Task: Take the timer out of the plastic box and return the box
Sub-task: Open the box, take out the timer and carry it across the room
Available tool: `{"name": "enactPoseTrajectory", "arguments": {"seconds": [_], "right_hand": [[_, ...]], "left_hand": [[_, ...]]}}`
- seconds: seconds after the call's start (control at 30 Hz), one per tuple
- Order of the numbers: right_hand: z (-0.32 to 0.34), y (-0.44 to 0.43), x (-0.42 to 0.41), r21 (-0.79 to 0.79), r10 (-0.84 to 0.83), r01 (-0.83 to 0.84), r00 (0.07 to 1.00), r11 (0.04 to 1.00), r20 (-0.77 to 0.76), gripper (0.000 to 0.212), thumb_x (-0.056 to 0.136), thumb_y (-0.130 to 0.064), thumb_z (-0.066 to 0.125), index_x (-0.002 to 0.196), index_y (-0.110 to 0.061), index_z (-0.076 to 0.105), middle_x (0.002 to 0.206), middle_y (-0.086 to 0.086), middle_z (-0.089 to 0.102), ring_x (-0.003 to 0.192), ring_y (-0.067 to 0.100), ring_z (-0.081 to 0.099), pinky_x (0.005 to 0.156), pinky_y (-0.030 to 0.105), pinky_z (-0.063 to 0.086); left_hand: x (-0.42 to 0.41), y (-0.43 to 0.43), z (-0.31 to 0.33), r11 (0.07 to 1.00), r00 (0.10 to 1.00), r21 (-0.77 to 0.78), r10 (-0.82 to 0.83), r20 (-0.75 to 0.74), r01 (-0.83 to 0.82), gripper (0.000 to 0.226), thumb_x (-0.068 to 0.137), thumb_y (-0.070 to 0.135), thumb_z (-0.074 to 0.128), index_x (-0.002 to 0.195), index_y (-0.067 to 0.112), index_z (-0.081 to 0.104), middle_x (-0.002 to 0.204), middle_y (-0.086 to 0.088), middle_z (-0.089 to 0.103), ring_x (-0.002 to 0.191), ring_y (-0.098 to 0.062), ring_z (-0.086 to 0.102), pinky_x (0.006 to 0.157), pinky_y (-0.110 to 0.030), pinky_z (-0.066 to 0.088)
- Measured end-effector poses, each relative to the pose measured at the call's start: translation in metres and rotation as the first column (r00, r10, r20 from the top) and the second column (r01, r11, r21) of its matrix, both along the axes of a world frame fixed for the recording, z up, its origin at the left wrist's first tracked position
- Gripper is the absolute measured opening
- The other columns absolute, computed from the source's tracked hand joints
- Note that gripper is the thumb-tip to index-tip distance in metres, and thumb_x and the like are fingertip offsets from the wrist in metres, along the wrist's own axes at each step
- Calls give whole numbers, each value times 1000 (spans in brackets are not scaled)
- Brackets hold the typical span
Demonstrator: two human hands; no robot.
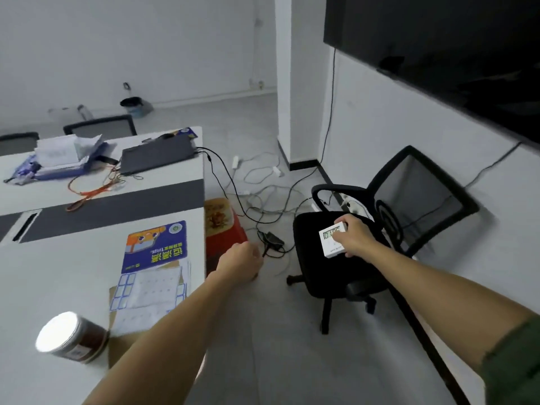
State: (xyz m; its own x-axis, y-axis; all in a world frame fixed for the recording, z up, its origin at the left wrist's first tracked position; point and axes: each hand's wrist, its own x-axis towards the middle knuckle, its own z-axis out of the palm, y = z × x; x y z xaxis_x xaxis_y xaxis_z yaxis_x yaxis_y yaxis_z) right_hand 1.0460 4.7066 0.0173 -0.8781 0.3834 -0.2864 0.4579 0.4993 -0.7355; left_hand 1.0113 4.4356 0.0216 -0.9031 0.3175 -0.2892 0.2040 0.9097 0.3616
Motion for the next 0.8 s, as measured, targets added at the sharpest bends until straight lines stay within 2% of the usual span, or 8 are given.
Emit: {"name": "enactPoseTrajectory", "arguments": {"seconds": [0.1,0.2,0.33,0.43,0.57,0.8], "right_hand": [[-3,-15,-61,-6,96,-96,995,995,17,30,87,-13,59,117,-19,55,106,7,61,91,26,64,53,35,58],[-7,-40,-116,-14,175,-175,984,984,13,30,87,-11,59,116,-17,56,104,7,60,89,26,63,58,40,60],[-12,-80,-191,-2,271,-271,962,962,1,29,88,-11,60,116,-17,54,105,8,64,86,26,65,52,34,57],[-8,-108,-242,17,321,-321,947,947,2,30,88,-12,60,116,-18,54,104,7,65,81,25,65,54,37,59],[8,-141,-310,37,391,-391,920,920,-11,31,87,-11,60,117,-18,55,103,8,67,72,21,64,41,26,49],[4,-218,-399,79,574,-575,818,815,34,23,89,-13,58,108,-22,49,97,7,64,75,24,65,45,30,50]], "left_hand": [[-33,-16,-5,994,993,-11,110,39,-110,24,92,35,55,106,18,65,105,-6,67,93,-26,65,85,-41,56],[-69,-35,-7,982,981,-20,186,46,-186,23,93,35,53,104,17,63,101,-5,65,90,-23,64,83,-39,57],[-128,-67,-10,964,965,-38,263,4,-263,26,93,32,52,107,14,63,104,-10,67,91,-27,64,81,-40,57],[-166,-91,-8,950,951,-30,309,-19,-310,28,94,32,51,113,14,62,107,-10,68,94,-27,65,81,-37,57],[-207,-124,-1,924,923,-8,382,-35,-383,31,94,34,52,114,14,62,113,-10,68,94,-26,65,83,-40,57],[-238,-183,-9,811,811,27,584,30,-585,32,94,33,57,119,13,61,119,-9,67,98,-25,67,84,-36,58]]}}
